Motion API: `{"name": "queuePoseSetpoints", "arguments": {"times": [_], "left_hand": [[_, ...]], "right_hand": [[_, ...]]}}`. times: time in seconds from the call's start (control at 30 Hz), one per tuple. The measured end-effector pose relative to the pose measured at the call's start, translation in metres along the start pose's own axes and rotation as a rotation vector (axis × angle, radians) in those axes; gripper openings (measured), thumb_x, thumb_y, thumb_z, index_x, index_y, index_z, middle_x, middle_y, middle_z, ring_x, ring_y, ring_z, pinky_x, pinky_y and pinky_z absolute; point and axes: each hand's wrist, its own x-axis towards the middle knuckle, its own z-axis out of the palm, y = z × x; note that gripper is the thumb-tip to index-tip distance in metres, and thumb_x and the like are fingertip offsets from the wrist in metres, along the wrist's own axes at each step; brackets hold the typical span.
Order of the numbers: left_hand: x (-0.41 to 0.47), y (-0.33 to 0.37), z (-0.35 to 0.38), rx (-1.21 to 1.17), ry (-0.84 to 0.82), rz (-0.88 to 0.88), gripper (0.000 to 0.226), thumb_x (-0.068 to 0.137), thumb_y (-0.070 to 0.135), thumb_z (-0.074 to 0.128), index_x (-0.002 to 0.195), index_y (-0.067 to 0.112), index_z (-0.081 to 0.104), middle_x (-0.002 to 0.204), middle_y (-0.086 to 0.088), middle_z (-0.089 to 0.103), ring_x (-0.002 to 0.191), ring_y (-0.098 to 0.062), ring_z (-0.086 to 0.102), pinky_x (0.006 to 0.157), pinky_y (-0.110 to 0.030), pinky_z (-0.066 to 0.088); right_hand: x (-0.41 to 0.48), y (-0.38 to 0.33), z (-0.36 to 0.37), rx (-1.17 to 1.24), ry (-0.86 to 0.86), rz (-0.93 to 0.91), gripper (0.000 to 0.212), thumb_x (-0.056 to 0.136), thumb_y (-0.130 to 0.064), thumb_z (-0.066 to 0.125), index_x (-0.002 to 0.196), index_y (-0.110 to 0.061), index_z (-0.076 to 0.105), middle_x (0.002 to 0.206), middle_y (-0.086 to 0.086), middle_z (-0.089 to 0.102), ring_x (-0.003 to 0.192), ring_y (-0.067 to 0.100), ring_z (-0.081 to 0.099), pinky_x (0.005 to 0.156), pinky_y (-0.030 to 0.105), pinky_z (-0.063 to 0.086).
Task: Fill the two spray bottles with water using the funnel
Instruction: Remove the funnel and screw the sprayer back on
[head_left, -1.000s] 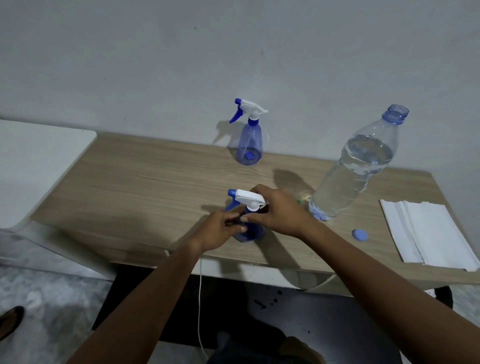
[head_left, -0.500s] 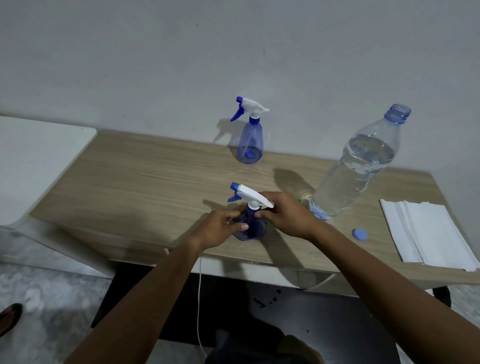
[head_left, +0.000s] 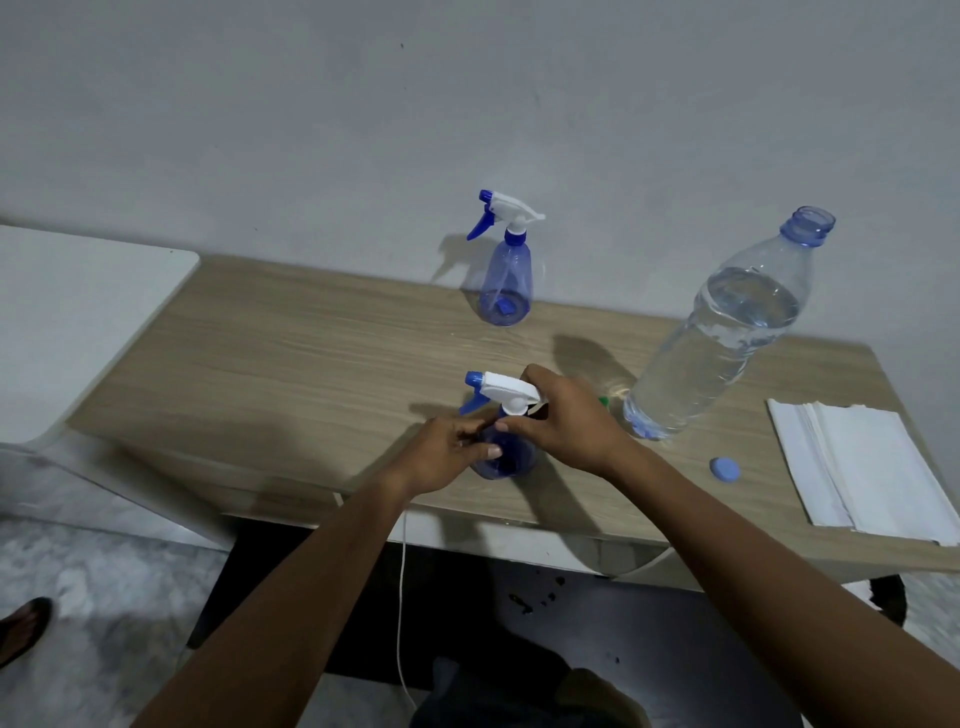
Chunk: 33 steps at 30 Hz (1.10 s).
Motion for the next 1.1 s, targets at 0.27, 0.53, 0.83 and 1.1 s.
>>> {"name": "queuePoseSetpoints", "arguments": {"times": [0.27, 0.53, 0.83, 1.1], "left_hand": [[0.002, -0.003, 0.001, -0.003, 0.014, 0.051, 0.041, 0.094, 0.003, 0.071, 0.135, 0.008, 0.067, 0.128, 0.004, 0.069, 0.115, 0.008, 0.062, 0.094, -0.006, 0.044], [0.004, -0.005, 0.000, -0.027, -0.006, 0.049, 0.043, 0.093, -0.003, 0.068, 0.135, 0.007, 0.066, 0.118, 0.013, 0.073, 0.112, 0.000, 0.066, 0.098, -0.019, 0.050], [0.004, -0.007, 0.000, -0.026, -0.006, 0.011, 0.046, 0.094, 0.003, 0.070, 0.139, 0.014, 0.064, 0.121, 0.012, 0.074, 0.120, -0.009, 0.067, 0.108, -0.031, 0.050], [0.003, -0.006, 0.001, -0.039, 0.000, 0.031, 0.043, 0.095, 0.003, 0.069, 0.137, 0.010, 0.065, 0.129, 0.000, 0.073, 0.126, -0.015, 0.065, 0.112, -0.035, 0.049]], "right_hand": [[-0.003, 0.011, -0.004, 0.077, -0.100, -0.016, 0.018, 0.089, -0.021, 0.075, 0.106, -0.017, 0.069, 0.091, -0.004, 0.072, 0.082, 0.011, 0.066, 0.073, 0.028, 0.051], [-0.006, 0.003, -0.003, 0.084, -0.072, -0.010, 0.039, 0.083, -0.026, 0.080, 0.119, -0.021, 0.065, 0.094, -0.011, 0.070, 0.081, 0.001, 0.063, 0.070, 0.010, 0.044], [-0.004, 0.005, 0.001, 0.074, 0.001, 0.023, 0.030, 0.083, -0.028, 0.081, 0.090, -0.014, 0.056, 0.075, -0.009, 0.060, 0.068, 0.006, 0.055, 0.058, 0.019, 0.037], [-0.009, 0.017, 0.001, 0.181, -0.077, 0.013, 0.025, 0.089, -0.018, 0.073, 0.113, -0.021, 0.069, 0.099, -0.007, 0.073, 0.094, 0.012, 0.069, 0.083, 0.039, 0.057]]}}
